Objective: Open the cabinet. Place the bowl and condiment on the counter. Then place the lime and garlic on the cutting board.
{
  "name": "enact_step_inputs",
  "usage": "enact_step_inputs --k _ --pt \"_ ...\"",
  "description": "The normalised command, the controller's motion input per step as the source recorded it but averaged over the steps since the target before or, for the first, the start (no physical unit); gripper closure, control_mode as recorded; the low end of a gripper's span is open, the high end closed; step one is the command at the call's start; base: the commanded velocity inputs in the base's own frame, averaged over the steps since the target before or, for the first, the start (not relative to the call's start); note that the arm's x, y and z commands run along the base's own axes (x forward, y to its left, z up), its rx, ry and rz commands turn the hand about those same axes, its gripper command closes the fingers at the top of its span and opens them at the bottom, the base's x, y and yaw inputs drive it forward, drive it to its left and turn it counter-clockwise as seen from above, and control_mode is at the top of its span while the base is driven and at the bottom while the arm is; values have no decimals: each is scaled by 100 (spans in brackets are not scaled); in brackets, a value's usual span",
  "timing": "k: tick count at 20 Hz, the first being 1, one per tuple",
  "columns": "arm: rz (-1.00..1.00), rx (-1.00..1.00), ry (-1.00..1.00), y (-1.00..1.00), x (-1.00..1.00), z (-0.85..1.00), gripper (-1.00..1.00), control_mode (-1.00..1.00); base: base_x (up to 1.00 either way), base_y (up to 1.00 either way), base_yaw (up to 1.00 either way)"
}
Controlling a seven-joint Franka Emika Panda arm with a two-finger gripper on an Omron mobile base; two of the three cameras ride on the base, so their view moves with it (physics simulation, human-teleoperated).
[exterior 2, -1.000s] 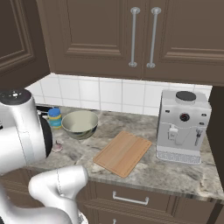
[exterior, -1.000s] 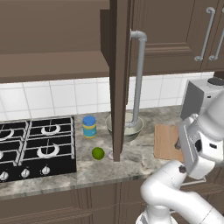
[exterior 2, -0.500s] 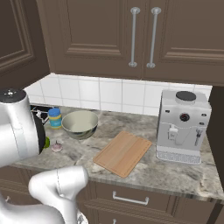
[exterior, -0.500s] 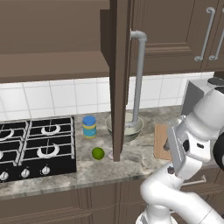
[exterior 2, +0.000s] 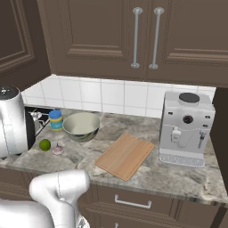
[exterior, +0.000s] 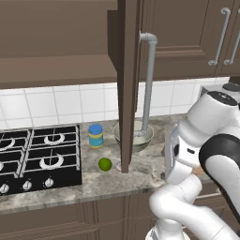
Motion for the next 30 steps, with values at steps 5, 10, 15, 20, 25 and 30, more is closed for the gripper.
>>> enact_step_inputs --k 5,10,15,20,25,30 --pt "-10 2 -9 0 14 0 -100 -100 0 0 0" --pt "-11 1 -3 -1 18 -5 -100 -100 0 0 0" --pt "-6 3 15 -1 26 -7 -100 -100 0 0 0" --pt "-2 1 18 -5 26 -13 -100 -100 0 0 0" --pt "-5 0 8 0 14 -30 -100 -100 0 0 0" --pt "-11 0 0 0 10 -44 -100 -100 0 0 0"
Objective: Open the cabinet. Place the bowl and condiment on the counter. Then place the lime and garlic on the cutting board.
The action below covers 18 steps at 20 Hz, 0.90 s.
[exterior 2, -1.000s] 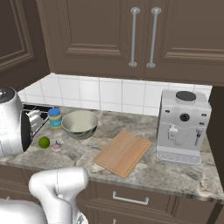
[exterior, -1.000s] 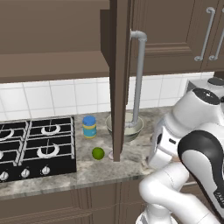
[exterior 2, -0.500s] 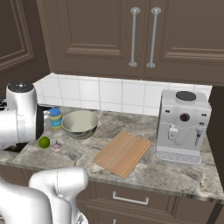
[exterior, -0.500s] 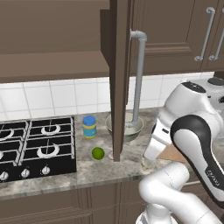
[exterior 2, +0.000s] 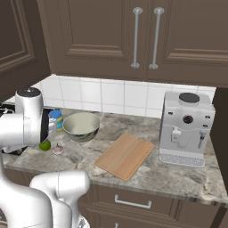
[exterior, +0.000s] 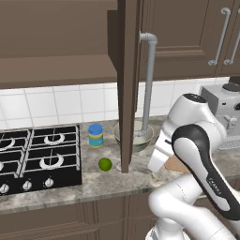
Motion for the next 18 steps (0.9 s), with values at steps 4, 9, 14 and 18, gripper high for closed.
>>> enact_step_inputs --k 4,9,14,18 --pt "-17 0 0 0 9 -28 -100 -100 0 0 0" --pt "-20 0 1 0 17 -3 -100 -100 0 0 0" --pt "-19 0 7 0 22 -4 -100 -100 0 0 0" --pt "-17 0 9 2 8 -11 -100 -100 0 0 0"
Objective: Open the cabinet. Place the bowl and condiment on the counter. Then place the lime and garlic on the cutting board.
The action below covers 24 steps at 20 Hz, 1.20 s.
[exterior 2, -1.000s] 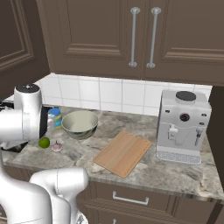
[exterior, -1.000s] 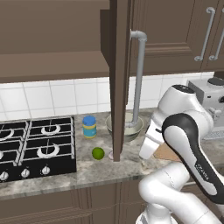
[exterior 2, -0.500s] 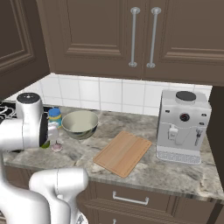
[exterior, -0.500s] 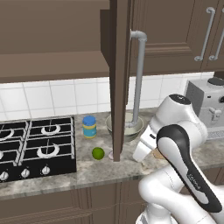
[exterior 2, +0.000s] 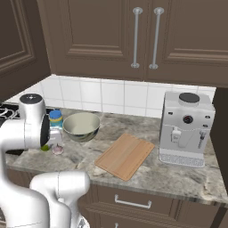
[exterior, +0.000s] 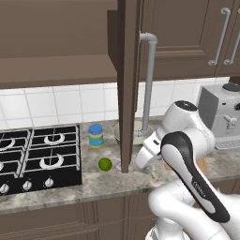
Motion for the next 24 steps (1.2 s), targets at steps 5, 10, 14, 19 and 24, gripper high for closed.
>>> enact_step_inputs --k 5,10,14,19,24 --pt "-8 0 9 11 1 -21 -100 -100 0 0 0" --pt "-4 0 0 6 9 -10 -100 -100 0 0 0" --pt "-4 0 0 0 16 -11 -100 -100 0 0 0" --pt "-3 -1 0 0 14 -27 -100 -100 0 0 0" --pt "-1 -1 0 0 15 -31 -100 -100 0 0 0"
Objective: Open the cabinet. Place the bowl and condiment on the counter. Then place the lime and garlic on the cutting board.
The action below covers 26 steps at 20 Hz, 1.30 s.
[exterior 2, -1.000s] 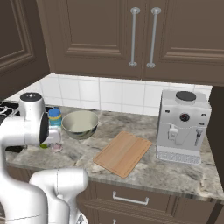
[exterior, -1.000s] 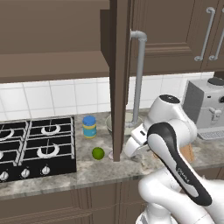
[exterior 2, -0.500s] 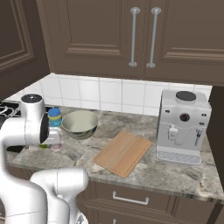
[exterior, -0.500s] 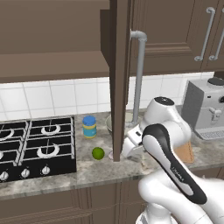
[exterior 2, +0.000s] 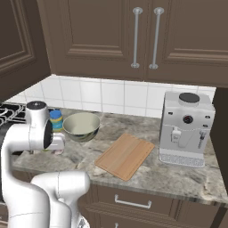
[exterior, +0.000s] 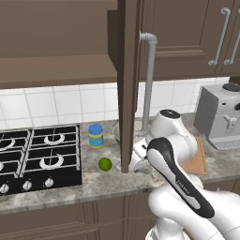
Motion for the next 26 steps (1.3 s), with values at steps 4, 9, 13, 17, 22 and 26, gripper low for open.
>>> enact_step_inputs --k 4,9,13,17,22,26 --pt "0 0 0 0 22 -22 -100 -100 0 0 0" --pt "0 0 0 4 20 -20 -100 -100 0 0 0" --pt "0 -1 0 11 27 -20 -100 -100 0 0 0" --pt "0 -1 0 14 27 -15 -100 -100 0 0 0" --pt "0 -2 2 4 23 -16 -100 -100 0 0 0" --pt "0 -1 2 0 16 -19 -100 -100 0 0 0"
